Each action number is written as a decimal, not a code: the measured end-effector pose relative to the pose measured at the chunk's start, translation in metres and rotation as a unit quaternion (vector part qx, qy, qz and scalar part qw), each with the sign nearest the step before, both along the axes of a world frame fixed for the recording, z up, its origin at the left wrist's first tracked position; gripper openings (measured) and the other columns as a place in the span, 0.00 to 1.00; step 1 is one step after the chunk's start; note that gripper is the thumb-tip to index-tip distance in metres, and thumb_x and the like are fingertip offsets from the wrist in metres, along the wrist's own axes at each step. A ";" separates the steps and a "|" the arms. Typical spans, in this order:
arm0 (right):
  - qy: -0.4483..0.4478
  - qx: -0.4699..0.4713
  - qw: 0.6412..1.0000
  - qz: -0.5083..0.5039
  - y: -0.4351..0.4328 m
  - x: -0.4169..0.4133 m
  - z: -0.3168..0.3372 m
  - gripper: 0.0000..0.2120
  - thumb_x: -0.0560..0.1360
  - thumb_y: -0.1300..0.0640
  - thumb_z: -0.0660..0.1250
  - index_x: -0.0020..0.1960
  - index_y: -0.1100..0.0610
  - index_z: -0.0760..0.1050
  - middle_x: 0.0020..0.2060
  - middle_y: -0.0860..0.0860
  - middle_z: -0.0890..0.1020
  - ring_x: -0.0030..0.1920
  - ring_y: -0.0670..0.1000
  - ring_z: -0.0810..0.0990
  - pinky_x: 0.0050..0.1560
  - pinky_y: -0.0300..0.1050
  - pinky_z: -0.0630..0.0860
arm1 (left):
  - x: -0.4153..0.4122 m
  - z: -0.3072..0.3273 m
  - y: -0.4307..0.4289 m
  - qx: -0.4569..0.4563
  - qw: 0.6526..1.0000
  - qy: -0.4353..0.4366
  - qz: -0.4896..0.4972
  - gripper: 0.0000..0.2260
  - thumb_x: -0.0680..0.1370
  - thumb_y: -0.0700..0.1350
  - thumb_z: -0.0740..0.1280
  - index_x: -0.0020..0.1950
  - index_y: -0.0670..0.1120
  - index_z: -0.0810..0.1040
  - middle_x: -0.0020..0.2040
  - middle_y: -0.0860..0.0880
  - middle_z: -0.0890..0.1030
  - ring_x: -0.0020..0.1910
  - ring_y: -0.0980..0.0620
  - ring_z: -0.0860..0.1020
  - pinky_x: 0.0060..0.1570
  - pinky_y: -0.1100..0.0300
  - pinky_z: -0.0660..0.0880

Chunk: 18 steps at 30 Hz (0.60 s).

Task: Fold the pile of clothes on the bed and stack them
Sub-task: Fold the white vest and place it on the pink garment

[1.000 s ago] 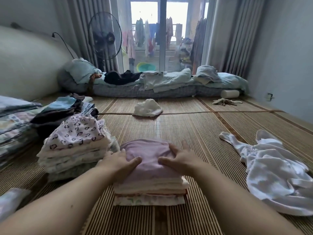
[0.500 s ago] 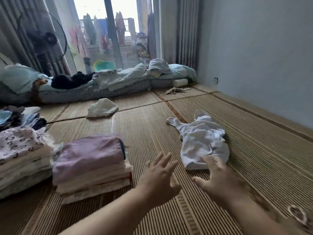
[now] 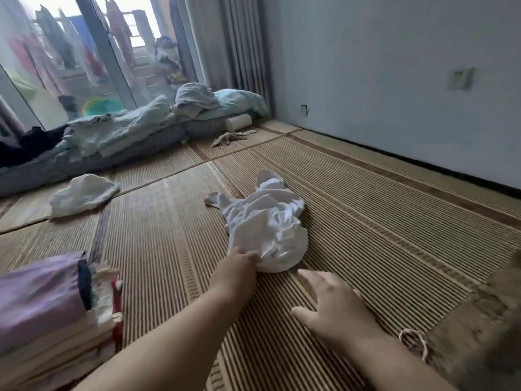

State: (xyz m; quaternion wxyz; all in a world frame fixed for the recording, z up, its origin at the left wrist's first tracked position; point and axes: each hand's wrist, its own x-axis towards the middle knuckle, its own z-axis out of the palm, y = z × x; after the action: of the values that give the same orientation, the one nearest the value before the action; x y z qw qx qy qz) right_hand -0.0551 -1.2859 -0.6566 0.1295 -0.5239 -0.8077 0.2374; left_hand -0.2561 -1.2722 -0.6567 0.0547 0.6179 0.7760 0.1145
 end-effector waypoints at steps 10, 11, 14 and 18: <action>0.064 -0.009 0.998 -0.011 -0.016 -0.020 0.030 0.30 0.73 0.46 0.65 0.73 0.47 0.62 0.66 0.53 0.70 0.63 0.55 0.71 0.63 0.54 0.70 | -0.037 0.014 -0.158 -0.091 0.987 -0.093 -0.093 0.14 0.75 0.35 0.63 0.50 0.51 0.84 0.46 0.52 0.77 0.40 0.62 0.75 0.43 0.72 0.69; 0.060 -0.006 0.998 -0.003 -0.021 -0.025 0.033 0.30 0.73 0.47 0.64 0.74 0.47 0.62 0.67 0.54 0.70 0.64 0.56 0.71 0.63 0.55 0.70 | -0.042 0.014 -0.177 -0.099 0.987 -0.070 -0.106 0.16 0.74 0.38 0.63 0.53 0.56 0.83 0.47 0.55 0.77 0.43 0.61 0.76 0.46 0.70 0.69; 0.060 -0.005 0.998 0.014 -0.038 -0.038 0.043 0.29 0.74 0.46 0.64 0.73 0.47 0.63 0.69 0.55 0.69 0.65 0.57 0.71 0.64 0.53 0.70 | -0.057 0.014 -0.228 -0.152 0.980 -0.011 -0.129 0.13 0.76 0.45 0.63 0.56 0.60 0.80 0.50 0.61 0.77 0.52 0.60 0.76 0.48 0.72 0.66; 0.061 -0.019 0.997 0.033 -0.061 -0.053 0.048 0.29 0.73 0.48 0.67 0.72 0.51 0.66 0.69 0.54 0.71 0.68 0.54 0.70 0.63 0.45 0.67 | -0.067 0.026 -0.268 -0.221 0.967 0.012 -0.127 0.12 0.78 0.50 0.62 0.58 0.60 0.79 0.45 0.69 0.71 0.56 0.61 0.74 0.49 0.74 0.62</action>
State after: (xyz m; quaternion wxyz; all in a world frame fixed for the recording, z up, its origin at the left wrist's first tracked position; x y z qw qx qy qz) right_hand -0.1078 -1.3468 -0.6090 0.1604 -0.4843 -0.8104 0.2880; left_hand -0.3227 -1.5405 -0.6309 0.1945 0.6852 0.6978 -0.0758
